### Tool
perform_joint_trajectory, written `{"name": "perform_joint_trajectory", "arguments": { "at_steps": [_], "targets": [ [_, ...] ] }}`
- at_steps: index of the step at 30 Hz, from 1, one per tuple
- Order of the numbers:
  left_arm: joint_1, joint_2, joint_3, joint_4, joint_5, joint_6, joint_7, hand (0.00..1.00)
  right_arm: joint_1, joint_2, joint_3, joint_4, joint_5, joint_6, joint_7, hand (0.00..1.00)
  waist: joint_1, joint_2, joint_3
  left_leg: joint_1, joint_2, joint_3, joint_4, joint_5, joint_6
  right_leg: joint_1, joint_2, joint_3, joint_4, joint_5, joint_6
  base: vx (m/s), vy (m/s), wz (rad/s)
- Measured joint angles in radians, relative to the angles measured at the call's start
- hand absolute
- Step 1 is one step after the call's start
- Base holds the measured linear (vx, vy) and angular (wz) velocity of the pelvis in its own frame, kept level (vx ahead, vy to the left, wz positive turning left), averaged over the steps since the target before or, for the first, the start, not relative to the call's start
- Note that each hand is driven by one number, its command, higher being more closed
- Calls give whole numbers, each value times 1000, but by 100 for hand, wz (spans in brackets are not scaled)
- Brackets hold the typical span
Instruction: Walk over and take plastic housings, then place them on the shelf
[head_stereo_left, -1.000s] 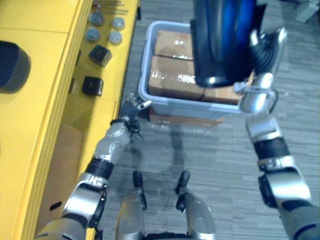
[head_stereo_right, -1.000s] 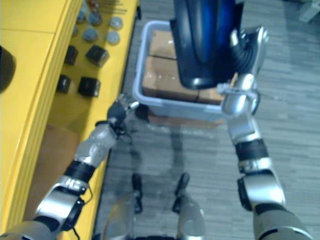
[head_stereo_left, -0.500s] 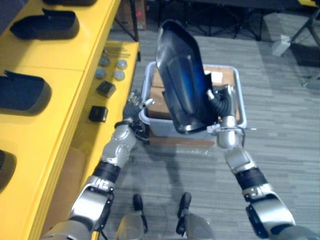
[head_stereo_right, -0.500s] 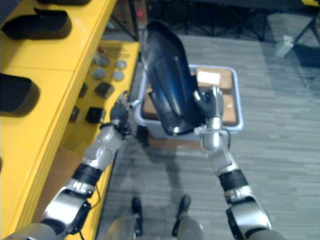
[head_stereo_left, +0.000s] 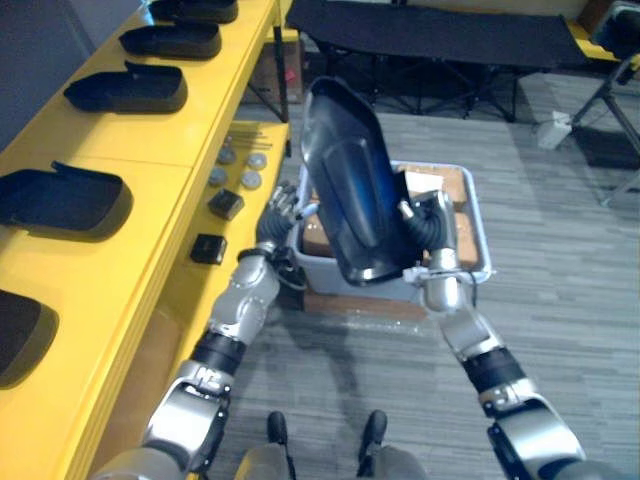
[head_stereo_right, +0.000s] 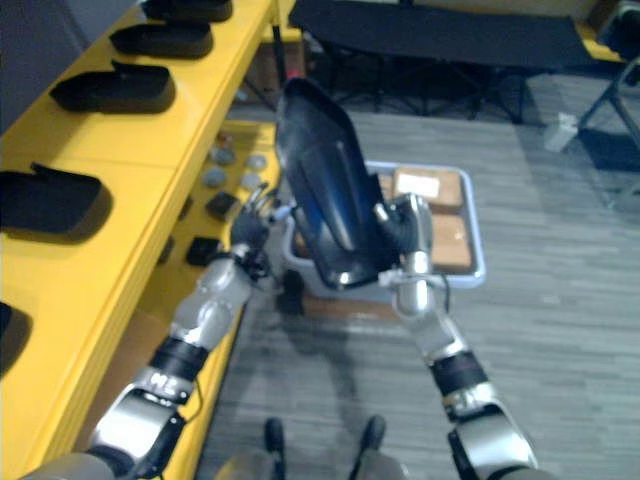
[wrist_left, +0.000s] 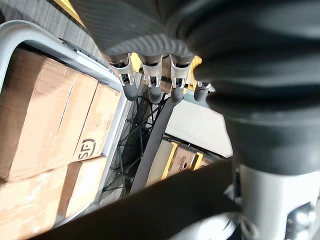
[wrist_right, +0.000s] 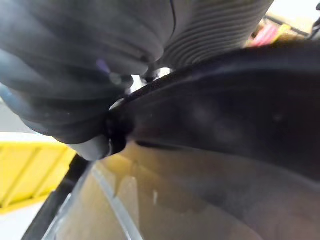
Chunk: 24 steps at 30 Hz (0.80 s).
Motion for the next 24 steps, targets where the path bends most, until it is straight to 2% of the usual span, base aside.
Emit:
{"name": "perform_joint_trajectory", "arguments": {
  "at_steps": [4, 10, 11, 18, 20, 24],
  "targets": [
    [15, -9, -49, -19, 0, 16, -36, 0, 0, 8, 14, 7, 0, 0, 11, 100, 1, 0, -12, 1, -4, -2, -2, 2, 3, 0, -4, 1, 0, 2, 3, 0, 0, 0],
    [23, -17, -79, -20, 4, 34, -41, 0, 0, 9, 21, 37, 1, 0, 11, 100, 1, 1, -26, 1, -11, -1, -3, 4, 6, 0, -12, 1, 0, 3, 7, 0, 0, 0],
    [23, -17, -84, -20, 11, 36, -41, 100, 0, 9, 22, 37, 1, 0, 11, 100, 1, 1, -26, 1, -12, -1, -3, 4, 6, 0, -13, 1, 0, 3, 8, 0, 0, 0],
    [40, -13, -134, -20, 80, 38, -46, 100, 0, 8, 29, 38, 24, 0, 7, 100, 0, 1, -26, 1, -14, -2, -4, 4, 6, -1, -14, 0, 0, 3, 9, 0, 0, 0],
    [40, -14, -144, -20, 80, 37, -36, 100, 0, 9, 29, 38, 42, -2, 6, 100, -1, 1, -26, 1, -14, -2, -4, 4, 6, -1, -15, 0, 0, 3, 9, 0, 0, 0],
    [40, -15, -151, -20, 111, 35, 25, 100, 0, 13, 34, 38, 61, -40, 2, 100, -4, 1, -29, 1, -14, -2, -4, 4, 6, -1, -14, 0, 0, 3, 10, 0, 0, 0]
  ]
}}
